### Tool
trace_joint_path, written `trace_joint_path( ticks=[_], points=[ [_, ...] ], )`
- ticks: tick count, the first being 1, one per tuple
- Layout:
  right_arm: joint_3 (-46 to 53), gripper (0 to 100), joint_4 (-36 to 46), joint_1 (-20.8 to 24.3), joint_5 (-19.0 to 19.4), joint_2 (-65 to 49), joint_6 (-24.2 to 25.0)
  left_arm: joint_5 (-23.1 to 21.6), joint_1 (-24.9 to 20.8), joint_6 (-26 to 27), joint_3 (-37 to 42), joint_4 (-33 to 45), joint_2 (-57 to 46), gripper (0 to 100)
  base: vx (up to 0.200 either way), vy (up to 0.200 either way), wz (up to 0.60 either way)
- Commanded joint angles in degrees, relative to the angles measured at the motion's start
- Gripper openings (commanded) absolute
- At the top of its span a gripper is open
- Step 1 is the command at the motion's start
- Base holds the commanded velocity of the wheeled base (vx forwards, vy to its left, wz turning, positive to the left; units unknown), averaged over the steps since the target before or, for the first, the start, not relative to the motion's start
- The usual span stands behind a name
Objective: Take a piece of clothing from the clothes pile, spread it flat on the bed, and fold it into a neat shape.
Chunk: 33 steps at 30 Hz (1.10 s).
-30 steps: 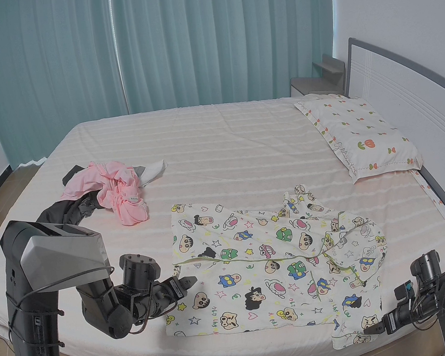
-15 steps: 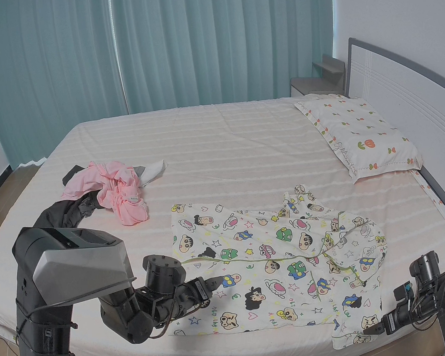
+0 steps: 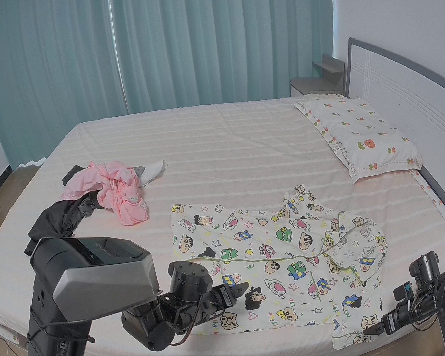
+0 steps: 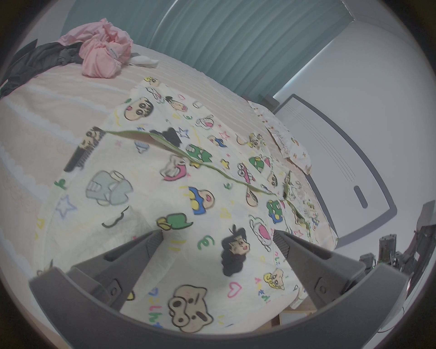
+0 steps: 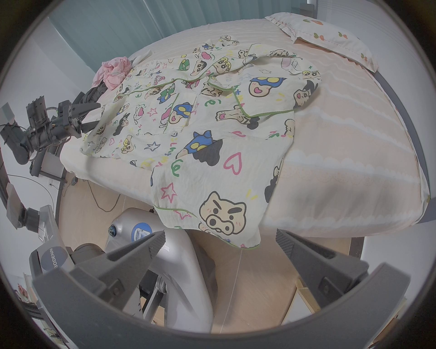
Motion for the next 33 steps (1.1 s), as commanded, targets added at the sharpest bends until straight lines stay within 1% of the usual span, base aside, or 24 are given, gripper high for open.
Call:
trace_joint_path(
  ticks=[1, 4, 6, 12, 33],
  points=[
    [1.0, 100, 0.0, 0.0, 0.0, 0.1, 0.0, 0.0, -2.3, 0.2, 0.2, 0.0, 0.0, 100, 0.0, 0.0, 0.0],
    [1.0, 100, 0.0, 0.1, 0.0, 0.1, 0.0, -0.1, -4.0, 0.4, 0.5, 0.0, 0.1, 100, 0.0, 0.0, 0.0],
    [1.0, 100, 0.0, 0.1, 0.0, 0.1, 0.0, -0.1, -4.1, 0.5, 0.6, 0.0, 0.1, 100, 0.0, 0.0, 0.0],
    [1.0, 100, 0.1, 0.1, 0.1, 0.2, 0.0, -0.1, -5.4, 3.6, 1.2, 0.0, 0.7, 100, 0.0, 0.0, 0.0],
    [1.0, 100, 0.0, 0.3, 0.0, 0.4, 0.0, -0.4, -5.6, 3.2, 2.0, 0.2, 0.4, 100, 0.0, 0.0, 0.0]
  ],
)
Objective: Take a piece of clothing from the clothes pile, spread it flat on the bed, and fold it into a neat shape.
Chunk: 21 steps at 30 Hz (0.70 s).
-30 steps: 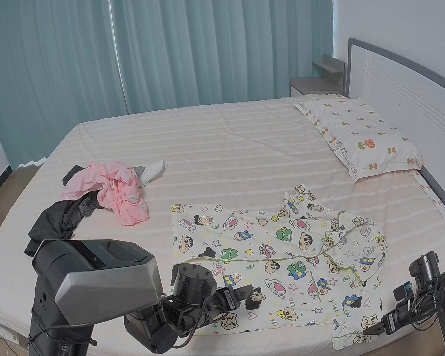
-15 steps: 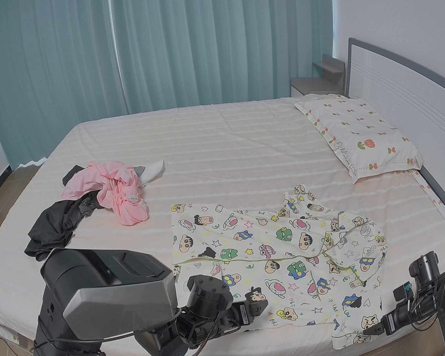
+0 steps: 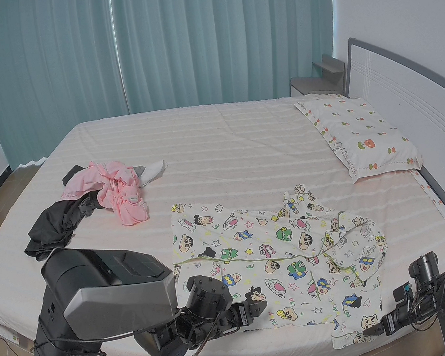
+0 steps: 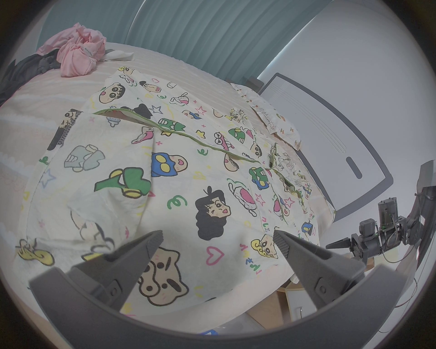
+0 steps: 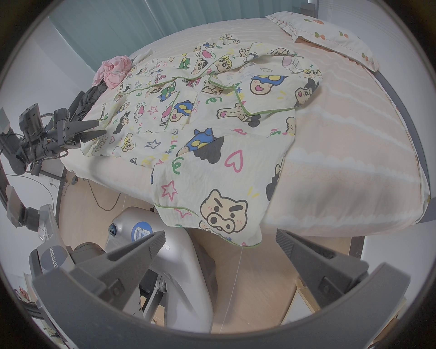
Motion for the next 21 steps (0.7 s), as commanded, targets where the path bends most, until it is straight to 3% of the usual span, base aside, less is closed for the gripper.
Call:
trace_joint_path(
  ticks=[1, 15, 21],
  points=[
    [1.0, 100, 0.0, 0.0, 0.0, 0.0, 0.0, 0.0, -0.3, -0.1, 0.7, -0.1, -0.2, 100, 0.0, 0.0, 0.0],
    [1.0, 100, 0.0, 0.1, 0.2, -0.3, 0.0, -0.5, -0.7, -5.5, 0.9, 0.1, -1.7, 100, 0.0, 0.0, 0.0],
    [1.0, 100, 0.0, 0.1, 0.2, -0.3, 0.0, -3.3, -0.4, -9.2, 0.9, 0.2, -3.3, 100, 0.0, 0.0, 0.0]
  ],
)
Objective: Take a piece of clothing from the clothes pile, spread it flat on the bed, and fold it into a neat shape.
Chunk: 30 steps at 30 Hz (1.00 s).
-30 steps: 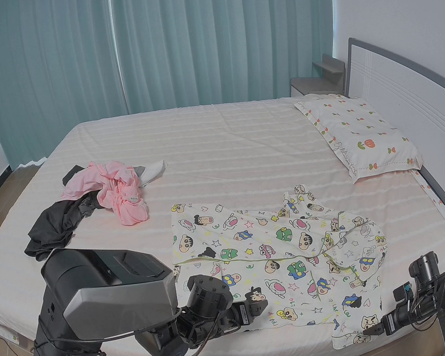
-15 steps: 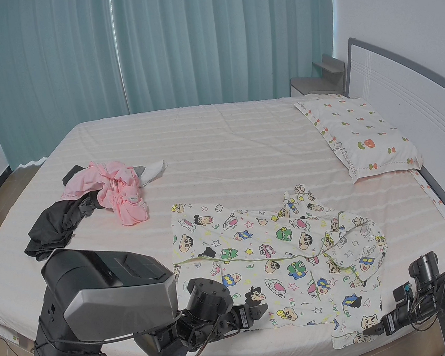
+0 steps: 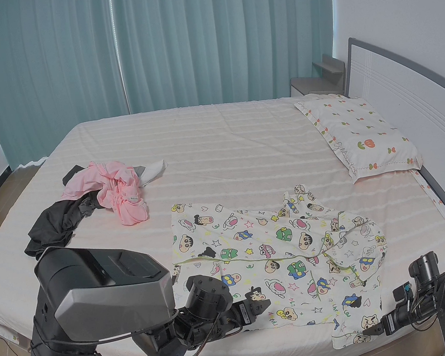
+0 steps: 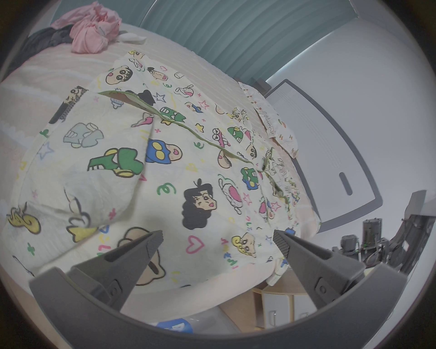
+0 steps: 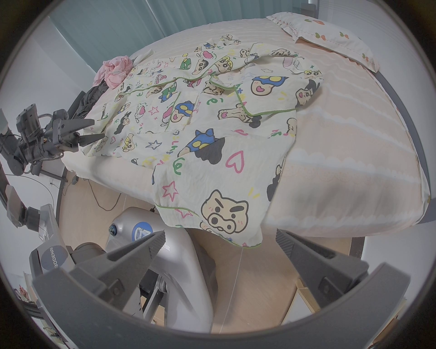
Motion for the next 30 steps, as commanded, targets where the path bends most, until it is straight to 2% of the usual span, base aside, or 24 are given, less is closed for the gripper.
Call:
trace_joint_path(
  ticks=[1, 6, 14, 21, 30],
  points=[
    [1.0, 100, 0.0, 0.0, 0.0, -0.1, 0.0, -0.1, 0.1, -0.2, -0.1, 0.0, -1.1, 100, 0.0, 0.0, 0.0],
    [1.0, 100, 0.0, 0.0, -0.1, 0.1, 0.0, -0.1, 0.2, -0.2, 0.1, -0.2, -2.6, 100, 0.0, 0.0, 0.0],
    [1.0, 100, 0.0, -0.1, -0.1, 0.1, 0.0, -0.2, 1.8, -2.8, 1.8, 0.0, -12.9, 100, 0.0, 0.0, 0.0],
    [1.0, 100, 0.0, -0.1, -0.1, -0.1, 0.0, 0.7, 6.0, -2.7, 3.9, 0.0, -12.4, 100, 0.0, 0.0, 0.0],
    [1.0, 100, 0.0, -0.1, -0.1, 0.1, 0.0, 3.6, 7.4, -6.1, 7.0, 0.0, -10.8, 100, 0.0, 0.0, 0.0]
  ],
)
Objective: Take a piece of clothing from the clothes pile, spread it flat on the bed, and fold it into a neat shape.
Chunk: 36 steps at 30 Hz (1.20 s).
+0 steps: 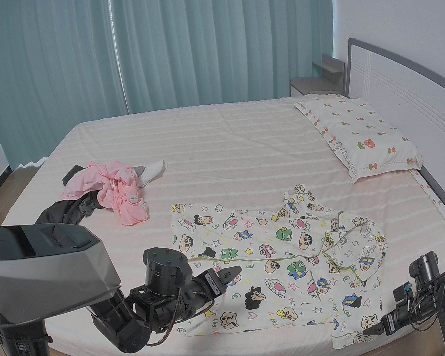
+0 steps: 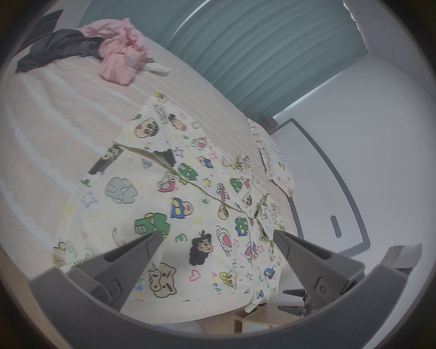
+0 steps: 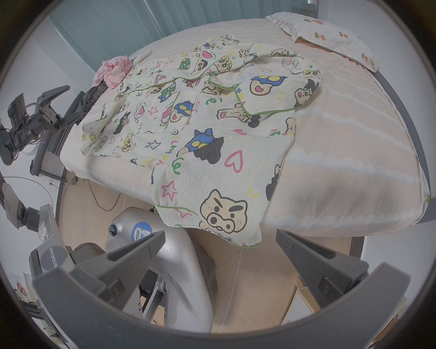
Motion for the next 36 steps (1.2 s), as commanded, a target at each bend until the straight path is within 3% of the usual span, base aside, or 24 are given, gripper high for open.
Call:
trace_joint_path(
  ticks=[1, 13, 27, 36],
  points=[
    [1.0, 100, 0.1, 0.0, 0.0, 0.1, 0.0, 1.1, 0.3, -0.9, 0.8, 0.0, 1.6, 100, 0.0, 0.0, 0.0],
    [1.0, 100, 0.2, 0.0, 0.1, 0.1, 0.0, 6.9, -3.3, -1.1, 1.8, 0.2, 4.8, 100, 0.0, 0.0, 0.0],
    [1.0, 100, 0.3, 0.0, 0.1, 0.1, 0.0, 8.3, -4.8, -1.1, 2.7, 0.2, 6.7, 100, 0.0, 0.0, 0.0],
    [1.0, 100, 0.3, 0.0, 0.1, 0.1, 0.0, 12.0, -3.0, -1.1, -2.0, 0.2, 10.2, 100, 0.0, 0.0, 0.0]
  ],
)
